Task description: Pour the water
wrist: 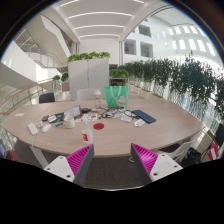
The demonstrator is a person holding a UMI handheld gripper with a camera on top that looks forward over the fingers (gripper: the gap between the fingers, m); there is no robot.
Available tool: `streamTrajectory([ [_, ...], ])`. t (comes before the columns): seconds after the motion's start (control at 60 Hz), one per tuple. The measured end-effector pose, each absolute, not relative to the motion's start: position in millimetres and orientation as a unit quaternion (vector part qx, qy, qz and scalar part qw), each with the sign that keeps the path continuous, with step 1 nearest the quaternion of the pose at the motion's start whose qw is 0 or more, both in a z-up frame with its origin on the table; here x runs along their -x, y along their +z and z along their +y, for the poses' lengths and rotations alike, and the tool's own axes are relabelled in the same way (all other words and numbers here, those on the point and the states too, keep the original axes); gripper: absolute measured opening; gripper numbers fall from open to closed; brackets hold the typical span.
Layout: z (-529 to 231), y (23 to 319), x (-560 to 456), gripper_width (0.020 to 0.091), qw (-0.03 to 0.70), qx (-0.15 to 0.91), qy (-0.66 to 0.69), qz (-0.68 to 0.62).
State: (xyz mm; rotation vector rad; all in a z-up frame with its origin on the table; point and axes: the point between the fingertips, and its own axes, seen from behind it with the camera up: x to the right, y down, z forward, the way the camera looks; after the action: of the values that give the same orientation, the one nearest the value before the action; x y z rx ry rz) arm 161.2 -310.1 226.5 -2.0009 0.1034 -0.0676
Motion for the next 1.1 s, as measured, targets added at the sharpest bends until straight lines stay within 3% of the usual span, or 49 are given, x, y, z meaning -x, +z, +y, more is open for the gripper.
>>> streamTrajectory([
  [0.05, -334, 235, -170, 0.0814, 0.543, 0.838, -0.027, 0.043],
  [0.217, -313, 221, -154, 0.0814, 0.563, 0.826, -0.008, 0.039],
  [0.267, -333, 223, -108, 0.0814, 0.570, 0.821, -0.006, 0.030],
  [0.433, -290, 210, -62, 0.0810, 0.622, 0.783, -0.006, 0.000],
  [0.683, -145, 135, -32, 0.0808, 0.622, 0.782, -0.013, -0.022],
  [0.917, -29, 88, -33, 0.0794, 0.618, 0.786, -0.008, -0.003],
  [0.967, -17, 82, -35, 0.0739, 0.622, 0.783, -0.011, 0.000],
  [1.017, -8, 70, -35, 0.0553, 0.613, 0.790, -0.010, 0.001],
  [1.1, 2, 71, -36, 0.0523, 0.621, 0.784, -0.007, 0.006],
])
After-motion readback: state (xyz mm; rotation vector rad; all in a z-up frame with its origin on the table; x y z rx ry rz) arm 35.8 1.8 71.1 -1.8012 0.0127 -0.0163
